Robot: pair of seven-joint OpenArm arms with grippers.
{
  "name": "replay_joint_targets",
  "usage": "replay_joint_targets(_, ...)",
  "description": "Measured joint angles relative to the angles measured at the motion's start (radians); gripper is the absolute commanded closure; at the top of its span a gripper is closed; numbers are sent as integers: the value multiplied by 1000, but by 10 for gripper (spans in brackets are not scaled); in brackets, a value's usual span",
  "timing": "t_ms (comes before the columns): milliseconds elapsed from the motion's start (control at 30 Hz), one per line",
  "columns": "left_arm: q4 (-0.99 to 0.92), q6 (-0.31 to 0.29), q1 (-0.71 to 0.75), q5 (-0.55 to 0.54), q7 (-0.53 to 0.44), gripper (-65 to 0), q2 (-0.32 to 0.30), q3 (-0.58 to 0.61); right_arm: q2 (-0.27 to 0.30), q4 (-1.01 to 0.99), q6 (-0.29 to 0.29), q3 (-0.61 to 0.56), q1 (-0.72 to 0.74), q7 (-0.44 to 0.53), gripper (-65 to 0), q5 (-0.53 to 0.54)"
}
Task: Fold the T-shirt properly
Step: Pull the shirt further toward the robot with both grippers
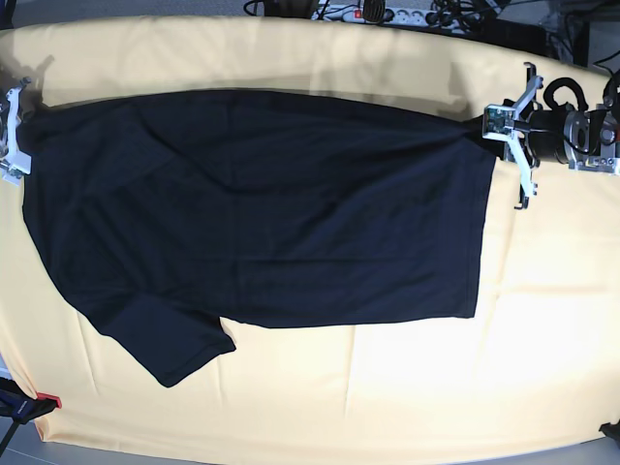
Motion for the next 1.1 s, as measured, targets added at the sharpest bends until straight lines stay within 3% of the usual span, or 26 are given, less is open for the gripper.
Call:
replay_joint_targets(233,107,0,86,-1,77,0,-95,-1,6,47,-1,1,-118,-11,0,11)
replay_joint_targets(567,112,1,177,0,105,0,-117,-1,8,193,0,99,-305,-9,0,14)
replay_joint_targets(867,115,1,195,0,105,0,-124,-1,11,299,0,260,-468,-12,0,17)
replay_joint_targets(1100,142,1,196,0,106,0,-124,-1,11,313,0,286,-495,-12,0,18)
